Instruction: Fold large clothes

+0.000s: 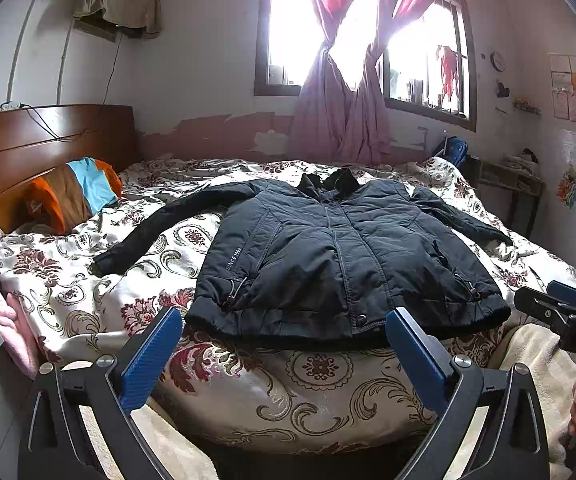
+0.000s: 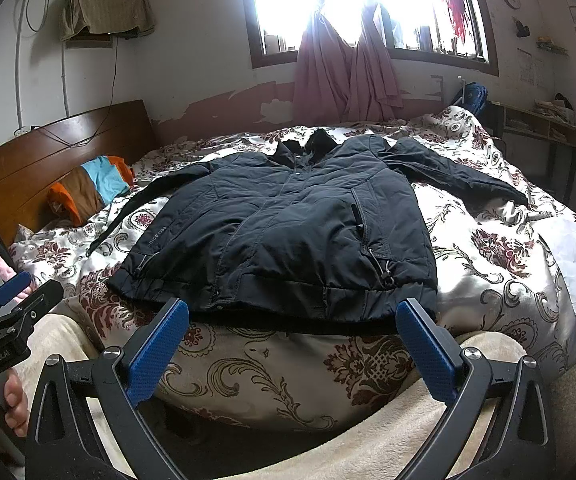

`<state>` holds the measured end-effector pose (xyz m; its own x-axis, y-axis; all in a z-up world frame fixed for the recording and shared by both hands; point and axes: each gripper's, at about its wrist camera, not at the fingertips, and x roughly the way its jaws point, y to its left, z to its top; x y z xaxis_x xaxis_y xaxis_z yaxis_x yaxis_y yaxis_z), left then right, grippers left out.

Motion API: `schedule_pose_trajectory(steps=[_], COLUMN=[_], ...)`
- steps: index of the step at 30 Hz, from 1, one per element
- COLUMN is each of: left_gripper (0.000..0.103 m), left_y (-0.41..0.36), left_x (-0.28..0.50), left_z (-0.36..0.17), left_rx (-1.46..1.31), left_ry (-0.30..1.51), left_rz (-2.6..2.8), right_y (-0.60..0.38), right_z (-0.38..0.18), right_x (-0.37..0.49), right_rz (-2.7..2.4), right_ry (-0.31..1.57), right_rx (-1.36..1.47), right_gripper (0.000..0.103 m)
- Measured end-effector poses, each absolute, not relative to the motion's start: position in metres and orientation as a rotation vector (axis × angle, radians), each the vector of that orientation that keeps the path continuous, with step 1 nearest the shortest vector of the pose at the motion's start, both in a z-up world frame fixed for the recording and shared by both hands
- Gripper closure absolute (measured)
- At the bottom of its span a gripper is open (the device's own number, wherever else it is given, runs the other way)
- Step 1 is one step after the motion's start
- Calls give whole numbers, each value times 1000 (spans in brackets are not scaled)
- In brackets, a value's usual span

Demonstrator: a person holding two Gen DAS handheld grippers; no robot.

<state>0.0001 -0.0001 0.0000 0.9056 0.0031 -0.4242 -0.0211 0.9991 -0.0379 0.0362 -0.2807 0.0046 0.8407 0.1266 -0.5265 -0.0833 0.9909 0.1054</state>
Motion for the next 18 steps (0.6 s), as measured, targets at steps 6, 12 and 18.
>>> schedule_pose_trajectory(steps=[6, 12, 18], left_gripper=[0, 0, 0], left_y=[0, 0, 1], left_x=[0, 0, 3], left_z=[0, 0, -5], left_rx=[-41, -42, -50], left_ry=[438, 441, 469], left_rz=[13, 12, 0], right_y=[-281, -284, -284], right_z=[4, 7, 7], right_x=[37, 39, 42], right_rz=[111, 109, 100], right_ry=[563, 566, 570], right_rx=[80, 83, 95], right_gripper=[1, 1, 1])
